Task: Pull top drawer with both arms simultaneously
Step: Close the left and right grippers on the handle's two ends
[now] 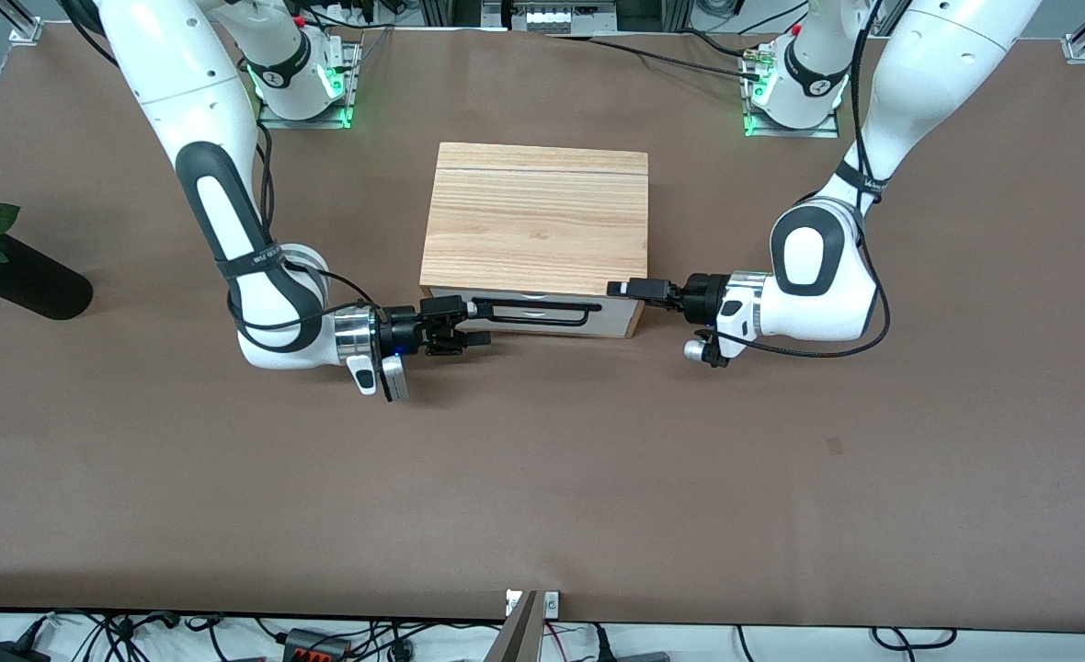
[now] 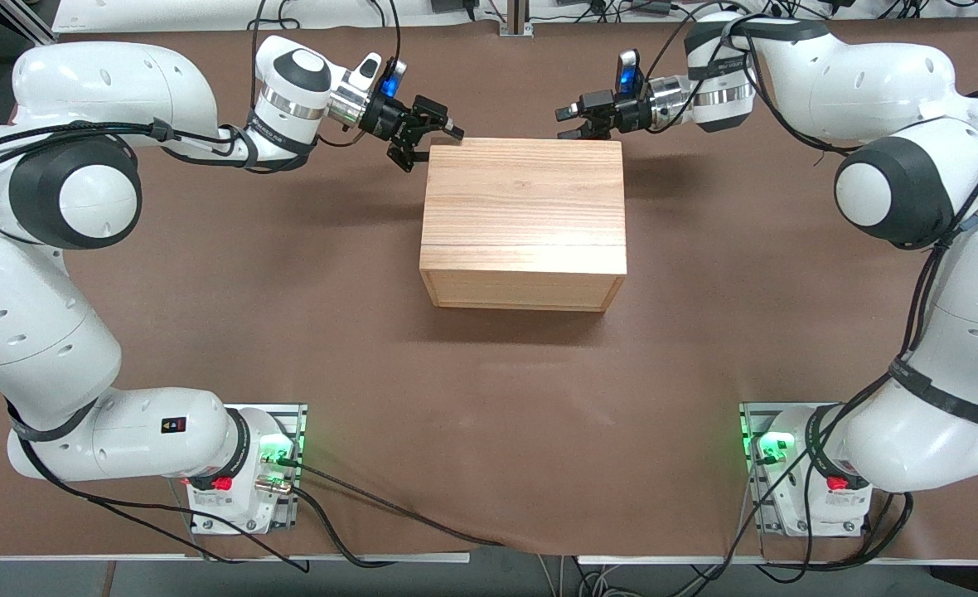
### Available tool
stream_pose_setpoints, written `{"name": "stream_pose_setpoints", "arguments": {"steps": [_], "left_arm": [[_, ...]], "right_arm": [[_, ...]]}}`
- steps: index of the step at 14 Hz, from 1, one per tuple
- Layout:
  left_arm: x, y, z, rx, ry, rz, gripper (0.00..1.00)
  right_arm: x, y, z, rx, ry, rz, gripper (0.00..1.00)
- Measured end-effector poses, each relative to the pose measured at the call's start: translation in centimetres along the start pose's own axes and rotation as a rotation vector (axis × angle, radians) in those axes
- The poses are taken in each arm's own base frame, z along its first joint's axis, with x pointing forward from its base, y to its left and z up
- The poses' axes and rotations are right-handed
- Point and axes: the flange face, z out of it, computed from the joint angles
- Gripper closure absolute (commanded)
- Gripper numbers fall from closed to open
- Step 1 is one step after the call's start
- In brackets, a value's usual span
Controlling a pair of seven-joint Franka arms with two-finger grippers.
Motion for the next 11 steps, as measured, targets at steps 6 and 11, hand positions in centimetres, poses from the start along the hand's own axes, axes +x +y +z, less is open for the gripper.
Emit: {"name": "stream_pose_setpoints", "arguments": {"steps": [6, 11], "left_arm": [[2.4, 1.7, -1.2, -0.001, 0.075, 0.105, 0.00], [2.6, 0.7, 3.2, -0.037, 0.090, 0.130, 0.07]], "right_arm": [[0.5, 0.1, 0.3, 0.021, 0.033, -0.013, 0.22], [1.4, -0.3, 0.4, -0.011, 0.056, -0.032, 0.43]]}}
